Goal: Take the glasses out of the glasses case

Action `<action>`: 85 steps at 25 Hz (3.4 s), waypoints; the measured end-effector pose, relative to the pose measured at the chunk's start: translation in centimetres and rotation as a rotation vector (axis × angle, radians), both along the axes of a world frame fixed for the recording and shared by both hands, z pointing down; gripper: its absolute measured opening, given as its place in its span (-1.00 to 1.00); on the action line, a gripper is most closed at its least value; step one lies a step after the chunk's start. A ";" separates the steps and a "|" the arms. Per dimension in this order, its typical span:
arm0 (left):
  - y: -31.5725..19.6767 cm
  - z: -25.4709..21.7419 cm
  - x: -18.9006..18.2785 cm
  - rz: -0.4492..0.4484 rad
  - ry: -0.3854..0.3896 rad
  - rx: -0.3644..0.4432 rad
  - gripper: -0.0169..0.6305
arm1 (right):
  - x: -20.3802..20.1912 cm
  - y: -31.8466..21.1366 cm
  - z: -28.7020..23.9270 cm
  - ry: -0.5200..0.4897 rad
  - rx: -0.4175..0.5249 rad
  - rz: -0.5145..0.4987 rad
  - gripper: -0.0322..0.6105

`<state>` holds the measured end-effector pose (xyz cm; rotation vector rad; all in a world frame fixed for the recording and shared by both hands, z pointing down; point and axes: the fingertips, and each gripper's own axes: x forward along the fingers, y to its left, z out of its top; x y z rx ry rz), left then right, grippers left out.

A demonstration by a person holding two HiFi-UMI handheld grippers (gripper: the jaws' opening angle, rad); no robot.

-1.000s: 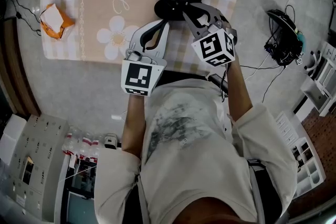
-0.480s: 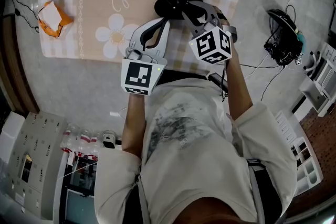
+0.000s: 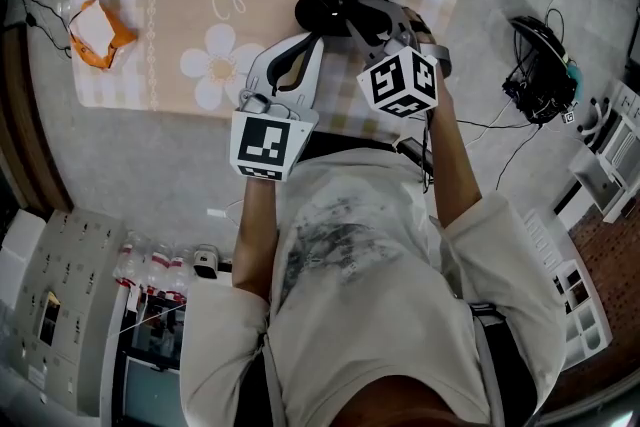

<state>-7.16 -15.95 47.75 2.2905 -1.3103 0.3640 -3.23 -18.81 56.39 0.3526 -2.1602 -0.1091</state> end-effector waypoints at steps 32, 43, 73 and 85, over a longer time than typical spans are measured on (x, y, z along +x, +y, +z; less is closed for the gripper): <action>0.5 0.6 -0.4 -0.019 0.014 -0.016 -0.92 | -2.0 0.5 1.0 0.109 0.147 -0.205 -0.67; 0.6 0.7 -0.5 -0.019 0.014 -0.019 -0.92 | -2.1 1.0 1.2 0.097 0.106 -0.205 -0.84; 1.7 -1.0 0.2 0.007 0.017 0.022 -0.92 | -0.3 1.7 -2.7 0.089 0.162 -0.124 -0.84; 3.2 -1.3 0.9 0.016 0.034 0.018 -0.92 | 1.1 3.8 -3.5 0.086 0.180 -0.078 -0.84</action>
